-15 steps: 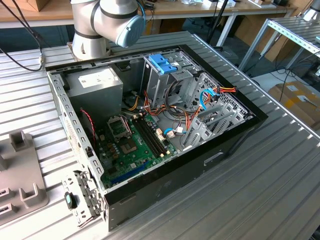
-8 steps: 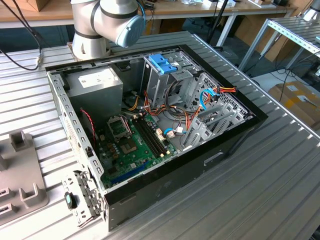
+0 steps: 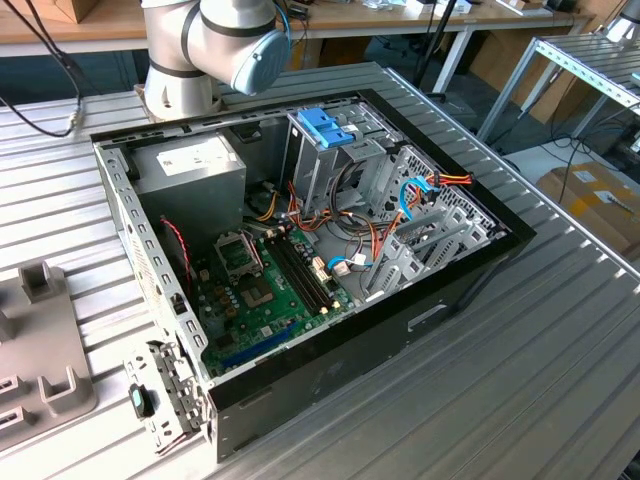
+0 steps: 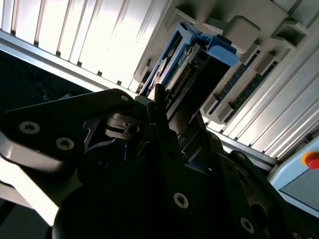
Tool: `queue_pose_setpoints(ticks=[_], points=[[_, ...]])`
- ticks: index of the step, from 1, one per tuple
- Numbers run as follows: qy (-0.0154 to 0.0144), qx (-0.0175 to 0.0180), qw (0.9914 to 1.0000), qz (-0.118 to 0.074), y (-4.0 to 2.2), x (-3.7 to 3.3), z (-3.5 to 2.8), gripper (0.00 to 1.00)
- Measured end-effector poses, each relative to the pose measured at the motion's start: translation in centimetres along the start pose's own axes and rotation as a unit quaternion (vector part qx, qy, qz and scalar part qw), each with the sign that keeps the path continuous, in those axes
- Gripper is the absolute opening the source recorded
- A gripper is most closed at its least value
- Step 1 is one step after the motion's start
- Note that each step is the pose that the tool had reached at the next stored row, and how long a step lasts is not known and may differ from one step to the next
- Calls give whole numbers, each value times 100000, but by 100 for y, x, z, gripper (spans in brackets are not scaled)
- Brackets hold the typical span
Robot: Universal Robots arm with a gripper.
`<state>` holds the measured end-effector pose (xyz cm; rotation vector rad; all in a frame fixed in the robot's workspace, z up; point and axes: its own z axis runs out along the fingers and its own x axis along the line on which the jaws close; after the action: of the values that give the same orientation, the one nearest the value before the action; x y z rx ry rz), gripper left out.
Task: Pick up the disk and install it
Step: 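Pick up the disk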
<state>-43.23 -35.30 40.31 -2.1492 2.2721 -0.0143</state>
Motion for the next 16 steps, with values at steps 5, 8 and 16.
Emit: queue_pose_setpoints(ticks=[5,8,16], points=[[1,3,100000,2,-2,0,-112,35],[-1,7,100000,3,-3,-1,-196,35],[-1,10,100000,7,-7,-2,-414,35]])
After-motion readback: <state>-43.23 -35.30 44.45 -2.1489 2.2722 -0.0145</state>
